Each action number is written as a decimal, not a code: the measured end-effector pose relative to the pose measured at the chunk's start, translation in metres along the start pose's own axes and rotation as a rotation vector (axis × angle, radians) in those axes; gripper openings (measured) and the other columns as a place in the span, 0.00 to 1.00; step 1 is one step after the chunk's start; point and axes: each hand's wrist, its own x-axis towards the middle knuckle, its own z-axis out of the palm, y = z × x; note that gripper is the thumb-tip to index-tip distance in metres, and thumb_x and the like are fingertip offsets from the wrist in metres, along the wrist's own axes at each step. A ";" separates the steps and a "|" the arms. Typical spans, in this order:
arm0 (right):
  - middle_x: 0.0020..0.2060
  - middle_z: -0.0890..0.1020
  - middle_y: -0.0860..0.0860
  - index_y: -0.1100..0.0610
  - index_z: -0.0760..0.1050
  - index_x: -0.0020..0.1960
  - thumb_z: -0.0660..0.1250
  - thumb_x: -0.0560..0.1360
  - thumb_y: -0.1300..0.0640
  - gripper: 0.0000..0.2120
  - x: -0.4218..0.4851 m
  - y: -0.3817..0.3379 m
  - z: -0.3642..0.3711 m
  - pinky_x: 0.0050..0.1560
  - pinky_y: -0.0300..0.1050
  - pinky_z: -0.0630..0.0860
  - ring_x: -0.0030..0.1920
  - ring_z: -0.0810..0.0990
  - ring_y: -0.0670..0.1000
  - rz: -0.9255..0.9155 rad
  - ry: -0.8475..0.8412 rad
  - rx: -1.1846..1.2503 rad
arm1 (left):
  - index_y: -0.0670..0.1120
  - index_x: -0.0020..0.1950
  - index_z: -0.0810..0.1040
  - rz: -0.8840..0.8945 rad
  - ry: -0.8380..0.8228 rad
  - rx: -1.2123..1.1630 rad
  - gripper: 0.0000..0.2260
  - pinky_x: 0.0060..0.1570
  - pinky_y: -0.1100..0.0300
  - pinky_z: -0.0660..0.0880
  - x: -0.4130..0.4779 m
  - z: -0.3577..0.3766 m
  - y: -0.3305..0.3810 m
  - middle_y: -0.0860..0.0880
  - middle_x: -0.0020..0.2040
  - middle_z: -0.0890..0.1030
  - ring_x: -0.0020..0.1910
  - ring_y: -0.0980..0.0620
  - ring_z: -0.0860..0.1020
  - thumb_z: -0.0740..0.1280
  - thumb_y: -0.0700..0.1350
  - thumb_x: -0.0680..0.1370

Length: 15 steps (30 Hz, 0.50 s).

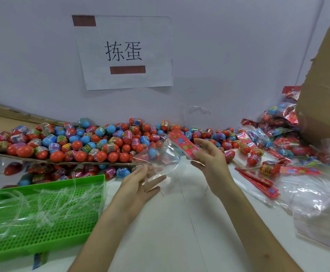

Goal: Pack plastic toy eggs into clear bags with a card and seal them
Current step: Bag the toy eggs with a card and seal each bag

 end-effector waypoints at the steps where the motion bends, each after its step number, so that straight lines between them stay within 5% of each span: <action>1: 0.58 0.83 0.54 0.51 0.74 0.67 0.73 0.75 0.64 0.23 0.000 0.001 -0.001 0.53 0.49 0.82 0.57 0.84 0.56 0.037 -0.081 0.012 | 0.48 0.53 0.78 -0.005 -0.008 -0.023 0.09 0.69 0.43 0.72 0.000 -0.001 0.001 0.48 0.62 0.85 0.59 0.45 0.85 0.59 0.46 0.86; 5: 0.54 0.86 0.54 0.51 0.74 0.67 0.77 0.71 0.66 0.28 -0.006 0.009 0.007 0.54 0.51 0.82 0.54 0.86 0.55 0.085 -0.243 -0.137 | 0.49 0.55 0.76 -0.014 -0.057 -0.039 0.08 0.67 0.45 0.71 0.000 0.001 0.001 0.49 0.63 0.85 0.60 0.47 0.84 0.58 0.49 0.87; 10: 0.41 0.88 0.51 0.57 0.80 0.57 0.71 0.77 0.65 0.10 -0.002 0.014 0.004 0.38 0.41 0.82 0.41 0.88 0.51 0.006 0.057 -0.214 | 0.46 0.50 0.80 0.061 0.025 -0.112 0.08 0.57 0.49 0.77 0.001 0.002 0.000 0.47 0.53 0.87 0.55 0.46 0.86 0.64 0.48 0.82; 12: 0.47 0.87 0.52 0.56 0.77 0.60 0.71 0.78 0.64 0.12 0.004 0.011 -0.006 0.43 0.42 0.81 0.43 0.87 0.51 -0.012 0.187 -0.185 | 0.47 0.49 0.81 0.109 0.077 -0.097 0.07 0.51 0.52 0.78 0.001 0.001 0.003 0.49 0.46 0.87 0.50 0.47 0.87 0.68 0.49 0.78; 15: 0.67 0.76 0.53 0.53 0.65 0.75 0.75 0.76 0.61 0.31 0.010 0.008 -0.019 0.62 0.51 0.76 0.62 0.78 0.53 -0.059 0.376 -0.400 | 0.48 0.47 0.81 0.162 0.107 -0.035 0.09 0.44 0.57 0.80 0.000 0.002 0.003 0.52 0.40 0.85 0.47 0.48 0.87 0.71 0.52 0.72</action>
